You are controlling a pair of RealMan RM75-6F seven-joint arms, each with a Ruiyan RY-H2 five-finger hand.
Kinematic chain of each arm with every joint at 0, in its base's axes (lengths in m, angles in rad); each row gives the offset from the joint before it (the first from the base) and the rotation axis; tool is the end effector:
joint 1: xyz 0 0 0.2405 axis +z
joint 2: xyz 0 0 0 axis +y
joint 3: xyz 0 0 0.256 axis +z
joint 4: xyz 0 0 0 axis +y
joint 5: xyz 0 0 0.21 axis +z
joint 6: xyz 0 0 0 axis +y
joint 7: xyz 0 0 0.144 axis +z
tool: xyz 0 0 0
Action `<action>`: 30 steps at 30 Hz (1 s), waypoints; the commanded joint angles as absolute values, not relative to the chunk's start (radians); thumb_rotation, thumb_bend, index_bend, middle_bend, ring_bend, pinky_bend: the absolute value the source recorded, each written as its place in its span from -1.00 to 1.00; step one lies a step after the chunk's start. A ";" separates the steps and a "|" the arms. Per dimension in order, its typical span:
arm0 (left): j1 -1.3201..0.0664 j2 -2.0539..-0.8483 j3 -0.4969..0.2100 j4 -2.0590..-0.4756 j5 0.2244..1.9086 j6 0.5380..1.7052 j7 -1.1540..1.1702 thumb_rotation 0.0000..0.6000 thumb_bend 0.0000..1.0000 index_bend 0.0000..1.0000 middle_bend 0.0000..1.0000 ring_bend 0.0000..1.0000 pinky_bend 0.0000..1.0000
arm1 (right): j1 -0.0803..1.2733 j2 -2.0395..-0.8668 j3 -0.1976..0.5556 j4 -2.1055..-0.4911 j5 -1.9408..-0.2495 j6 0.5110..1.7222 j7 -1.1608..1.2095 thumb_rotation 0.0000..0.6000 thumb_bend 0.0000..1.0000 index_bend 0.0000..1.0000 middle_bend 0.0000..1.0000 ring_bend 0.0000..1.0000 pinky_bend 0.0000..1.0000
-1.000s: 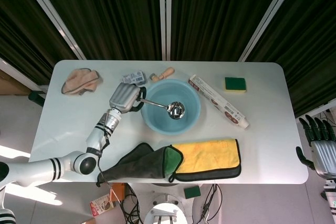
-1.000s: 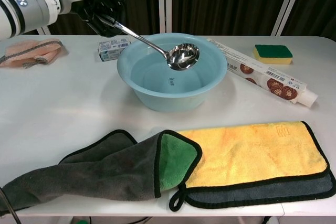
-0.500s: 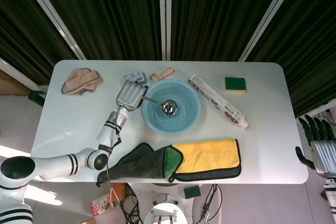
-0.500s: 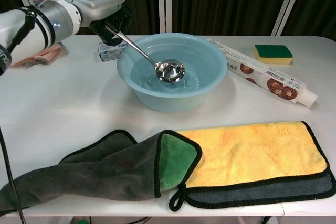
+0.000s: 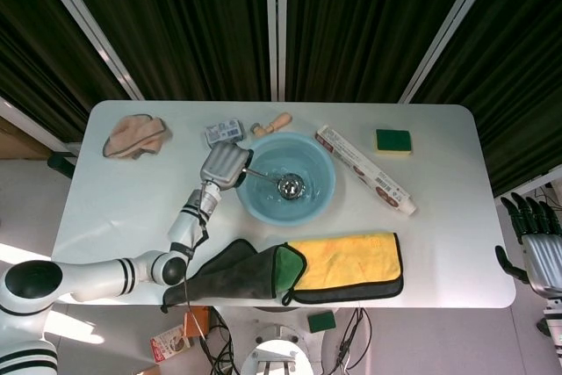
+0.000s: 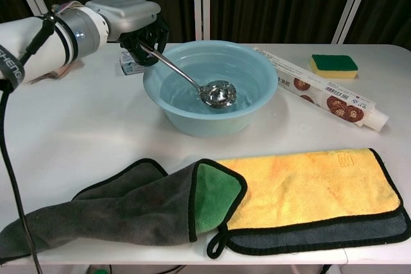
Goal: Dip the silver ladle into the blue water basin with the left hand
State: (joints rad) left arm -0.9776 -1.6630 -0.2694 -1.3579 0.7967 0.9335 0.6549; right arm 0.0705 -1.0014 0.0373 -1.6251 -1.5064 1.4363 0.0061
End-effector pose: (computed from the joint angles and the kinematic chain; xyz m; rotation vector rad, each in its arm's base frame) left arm -0.0828 0.3950 -0.0352 -1.8595 -0.7988 -0.8147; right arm -0.3222 -0.1740 0.1881 1.4378 -0.8775 0.7879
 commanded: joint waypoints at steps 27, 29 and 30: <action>-1.130 -1.381 -0.296 -1.613 0.374 0.813 0.635 1.00 0.00 0.57 0.25 -0.01 0.27 | 0.074 -1.006 0.041 -1.625 -1.488 1.425 0.000 1.00 -0.23 -1.00 -1.00 -1.00 -1.00; -1.150 -1.365 -0.289 -1.621 0.335 0.806 0.645 1.00 0.00 0.57 0.25 -0.01 0.27 | 0.075 -1.006 0.041 -1.624 -1.487 1.424 0.000 1.00 -0.23 -1.00 -1.00 -1.00 -1.00; -1.163 -1.355 -0.285 -1.625 0.308 0.800 0.650 1.00 0.00 0.57 0.25 -0.01 0.27 | 0.075 -1.006 0.041 -1.624 -1.486 1.423 0.000 1.00 -0.23 -1.00 -1.00 -1.00 -1.00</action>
